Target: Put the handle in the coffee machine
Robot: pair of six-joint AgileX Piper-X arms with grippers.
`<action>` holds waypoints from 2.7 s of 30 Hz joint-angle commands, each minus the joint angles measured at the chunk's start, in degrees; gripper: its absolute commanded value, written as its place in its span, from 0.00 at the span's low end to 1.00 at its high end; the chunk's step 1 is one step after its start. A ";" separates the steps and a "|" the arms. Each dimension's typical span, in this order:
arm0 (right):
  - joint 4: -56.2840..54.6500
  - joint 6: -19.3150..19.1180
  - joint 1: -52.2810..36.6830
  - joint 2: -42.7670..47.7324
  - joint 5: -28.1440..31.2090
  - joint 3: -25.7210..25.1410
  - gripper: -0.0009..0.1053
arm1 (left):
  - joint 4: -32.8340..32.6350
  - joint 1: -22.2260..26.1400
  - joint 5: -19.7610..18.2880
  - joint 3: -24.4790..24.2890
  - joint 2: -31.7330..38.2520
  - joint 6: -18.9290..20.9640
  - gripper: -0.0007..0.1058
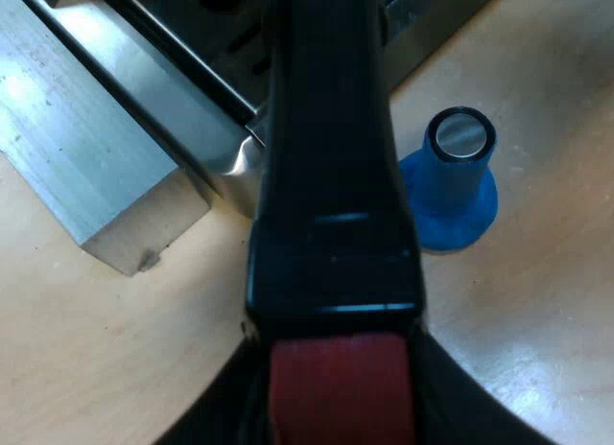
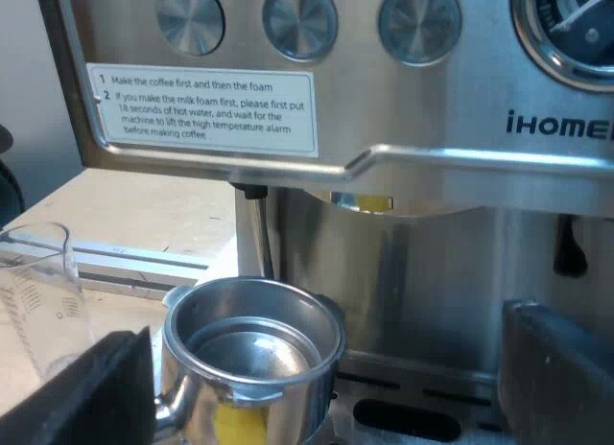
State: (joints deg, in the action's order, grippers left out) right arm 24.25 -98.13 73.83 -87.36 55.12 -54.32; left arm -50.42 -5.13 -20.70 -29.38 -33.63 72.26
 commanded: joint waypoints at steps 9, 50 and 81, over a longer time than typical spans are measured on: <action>0.26 -1.04 0.15 0.06 0.33 -0.13 0.71 | 2.74 0.01 -0.95 -0.94 0.43 1.19 0.01; 0.26 -1.04 0.15 0.06 0.33 -0.13 0.71 | 7.11 0.01 -2.39 -0.94 0.43 2.10 0.01; 0.26 -1.04 0.15 0.06 0.33 -0.13 0.71 | 8.38 0.01 -7.06 -0.53 -1.61 -2.75 0.01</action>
State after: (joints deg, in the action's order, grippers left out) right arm 24.25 -98.27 73.83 -87.36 55.12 -54.32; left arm -44.41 -5.13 -25.65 -29.38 -35.46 69.84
